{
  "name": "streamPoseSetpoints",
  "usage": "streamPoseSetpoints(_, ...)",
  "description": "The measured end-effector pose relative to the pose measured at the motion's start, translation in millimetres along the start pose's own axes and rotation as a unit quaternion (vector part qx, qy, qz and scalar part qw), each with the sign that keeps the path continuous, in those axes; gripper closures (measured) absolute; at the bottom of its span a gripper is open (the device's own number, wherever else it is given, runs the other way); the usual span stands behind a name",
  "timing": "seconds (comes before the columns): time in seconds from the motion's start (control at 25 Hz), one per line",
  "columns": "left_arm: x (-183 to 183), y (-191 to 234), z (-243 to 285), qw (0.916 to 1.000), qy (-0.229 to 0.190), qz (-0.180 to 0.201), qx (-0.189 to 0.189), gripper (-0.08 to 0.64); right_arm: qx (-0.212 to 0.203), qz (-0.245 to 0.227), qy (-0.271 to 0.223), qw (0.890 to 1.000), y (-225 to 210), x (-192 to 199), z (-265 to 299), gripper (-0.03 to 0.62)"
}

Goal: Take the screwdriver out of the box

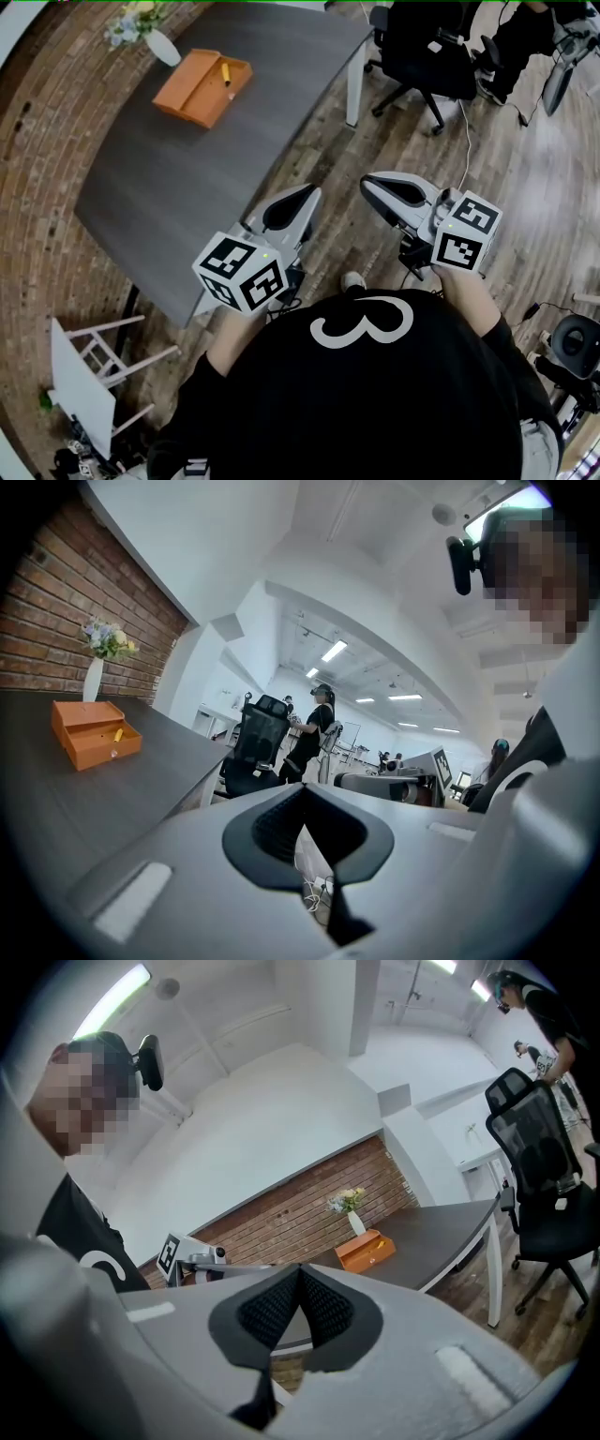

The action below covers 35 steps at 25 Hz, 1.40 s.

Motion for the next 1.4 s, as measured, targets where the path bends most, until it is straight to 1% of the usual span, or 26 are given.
streamPoseSetpoints(0.16,-14.7,9.4,30.3,1.0000,-0.004,0.004,-0.005,0.541,-0.008,0.000,0.002,1.000,-28.9,-16.9,3.8,0.591)
streamPoseSetpoints(0.32,-21.6,19.0,42.7,0.9998,-0.009,0.010,-0.016,0.541,-0.015,-0.003,0.011,1.000,-46.7,-23.5,9.8,0.591)
streamPoseSetpoints(0.52,-23.3,45.2,48.2,0.9993,-0.006,-0.005,-0.036,0.541,-0.022,0.006,0.024,0.999,-63.1,-26.9,29.9,0.591)
streamPoseSetpoints(0.76,-32.5,85.1,62.3,0.9993,-0.007,-0.013,-0.034,0.541,-0.029,0.007,0.034,0.999,-89.6,-36.6,69.5,0.591)
streamPoseSetpoints(1.0,-60.0,138.0,90.0,0.9993,-0.012,-0.019,-0.031,0.542,-0.030,0.009,0.050,0.998,-132.9,-60.5,118.1,0.591)
streamPoseSetpoints(1.24,-87.1,209.7,104.3,0.9979,-0.014,-0.036,-0.051,0.543,-0.039,0.006,0.064,0.997,-172.5,-92.2,184.1,0.591)
streamPoseSetpoints(1.4,-103.7,249.5,107.0,0.9969,-0.020,-0.041,-0.063,0.543,-0.048,0.002,0.071,0.996,-189.1,-108.0,222.1,0.591)
Point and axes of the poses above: the fingertips, and each gripper's own axes: z forward along the fingers, y to its left, x out of its underside, the point moved 4 cm from there along -z, backward along the fingers, and after that the axes turned 1 degree about z, right-handed, at the moved point
